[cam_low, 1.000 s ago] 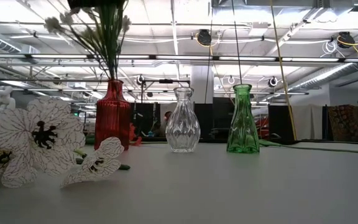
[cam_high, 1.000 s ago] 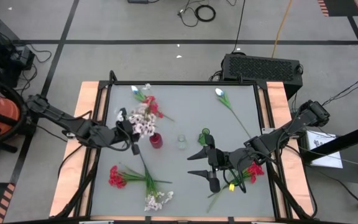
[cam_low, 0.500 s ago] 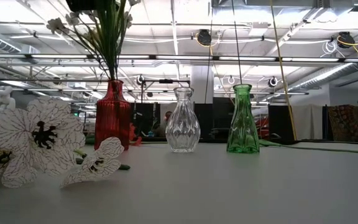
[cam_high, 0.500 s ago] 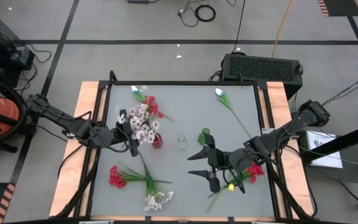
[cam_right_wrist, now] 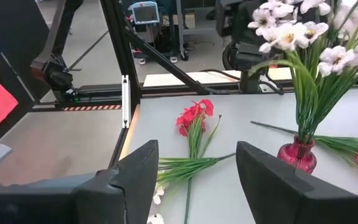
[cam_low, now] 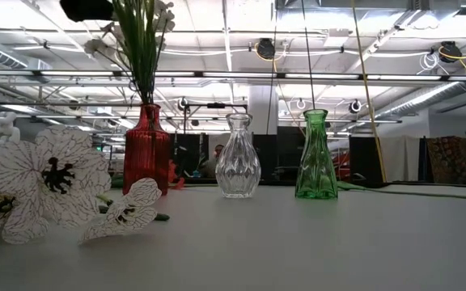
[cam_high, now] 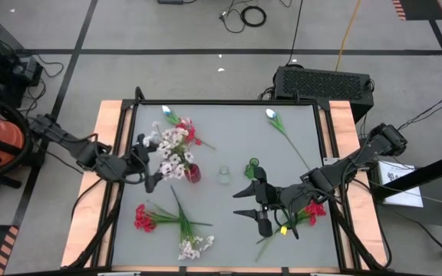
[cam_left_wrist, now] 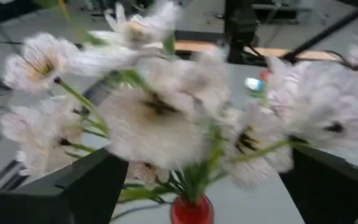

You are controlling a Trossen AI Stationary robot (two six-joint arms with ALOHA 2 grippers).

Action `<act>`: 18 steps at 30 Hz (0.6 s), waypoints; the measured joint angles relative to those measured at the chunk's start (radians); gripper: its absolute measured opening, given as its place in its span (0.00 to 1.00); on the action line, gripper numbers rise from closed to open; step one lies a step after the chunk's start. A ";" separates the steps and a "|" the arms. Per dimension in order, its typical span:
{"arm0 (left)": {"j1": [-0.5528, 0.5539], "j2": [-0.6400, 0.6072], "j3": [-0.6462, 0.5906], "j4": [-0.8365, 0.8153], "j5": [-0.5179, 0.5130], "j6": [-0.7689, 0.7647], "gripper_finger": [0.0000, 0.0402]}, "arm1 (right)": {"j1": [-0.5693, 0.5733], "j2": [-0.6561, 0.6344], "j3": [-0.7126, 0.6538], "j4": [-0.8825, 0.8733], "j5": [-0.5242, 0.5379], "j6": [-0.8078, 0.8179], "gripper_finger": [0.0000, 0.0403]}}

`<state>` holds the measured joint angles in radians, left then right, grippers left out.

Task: Sort flowers into vase by color
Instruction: Put the right white flower into the red flower vase, then put the white flower into the red flower vase

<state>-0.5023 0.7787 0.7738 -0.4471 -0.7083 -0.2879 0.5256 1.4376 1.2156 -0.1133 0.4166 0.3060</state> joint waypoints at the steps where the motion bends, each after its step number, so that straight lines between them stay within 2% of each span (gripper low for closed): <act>1: -0.011 -0.007 0.000 -0.015 0.014 -0.013 0.97 | 0.001 0.000 0.000 -0.008 -0.001 0.008 0.52; 7: -0.076 -0.043 0.000 -0.133 0.058 -0.144 0.97 | 0.040 -0.009 0.000 -0.170 -0.004 0.104 0.52; 9: -0.098 -0.045 0.000 -0.196 0.101 -0.211 0.97 | 0.059 -0.009 -0.001 -0.212 -0.004 0.129 0.52; 14: -0.154 -0.041 0.000 -0.327 0.171 -0.390 0.97 | 0.082 0.035 -0.001 -0.224 -0.004 0.147 0.52; 18: -0.208 -0.019 0.000 -0.362 0.227 -0.460 0.97 | 0.085 0.073 -0.001 -0.214 -0.005 0.141 0.52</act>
<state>-0.7102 0.7596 0.7742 -0.8093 -0.4818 -0.7474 0.6106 1.5104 1.2144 -0.3278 0.4118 0.4475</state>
